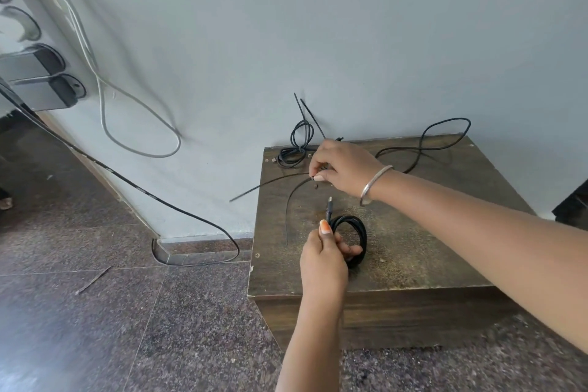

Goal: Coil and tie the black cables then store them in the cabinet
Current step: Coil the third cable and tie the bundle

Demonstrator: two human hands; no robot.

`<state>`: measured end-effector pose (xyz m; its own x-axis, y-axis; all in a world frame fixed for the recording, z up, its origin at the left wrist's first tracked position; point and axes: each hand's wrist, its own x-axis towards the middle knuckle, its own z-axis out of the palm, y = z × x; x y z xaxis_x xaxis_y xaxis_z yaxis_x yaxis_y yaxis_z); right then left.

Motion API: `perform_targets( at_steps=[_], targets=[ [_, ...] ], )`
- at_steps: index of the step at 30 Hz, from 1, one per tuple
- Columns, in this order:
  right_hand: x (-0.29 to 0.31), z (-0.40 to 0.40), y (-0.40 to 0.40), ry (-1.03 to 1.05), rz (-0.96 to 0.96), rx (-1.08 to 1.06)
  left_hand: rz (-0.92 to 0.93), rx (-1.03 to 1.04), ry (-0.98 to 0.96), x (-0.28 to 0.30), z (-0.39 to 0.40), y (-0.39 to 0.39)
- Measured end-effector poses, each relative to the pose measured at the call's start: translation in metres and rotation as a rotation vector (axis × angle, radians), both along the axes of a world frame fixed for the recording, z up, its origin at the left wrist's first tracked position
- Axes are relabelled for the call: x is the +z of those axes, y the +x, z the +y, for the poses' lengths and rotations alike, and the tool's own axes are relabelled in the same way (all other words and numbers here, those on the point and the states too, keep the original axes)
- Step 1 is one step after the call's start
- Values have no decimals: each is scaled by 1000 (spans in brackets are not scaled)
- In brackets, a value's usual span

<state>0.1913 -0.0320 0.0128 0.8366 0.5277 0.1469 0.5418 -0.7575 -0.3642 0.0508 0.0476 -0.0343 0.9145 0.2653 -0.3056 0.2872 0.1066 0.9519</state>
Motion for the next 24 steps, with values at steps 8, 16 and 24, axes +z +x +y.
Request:
perform_targets(
  at_steps=[8, 16, 24],
  targets=[
    [26, -58, -100, 153, 74, -235, -24, 47, -68, 6, 1, -5],
    [26, -88, -195, 212, 176, -332, -42, 190, 29, 9, -1, -8],
    [10, -88, -215, 174, 219, -284, -97, 337, 175, 15, 0, -10]
  ],
)
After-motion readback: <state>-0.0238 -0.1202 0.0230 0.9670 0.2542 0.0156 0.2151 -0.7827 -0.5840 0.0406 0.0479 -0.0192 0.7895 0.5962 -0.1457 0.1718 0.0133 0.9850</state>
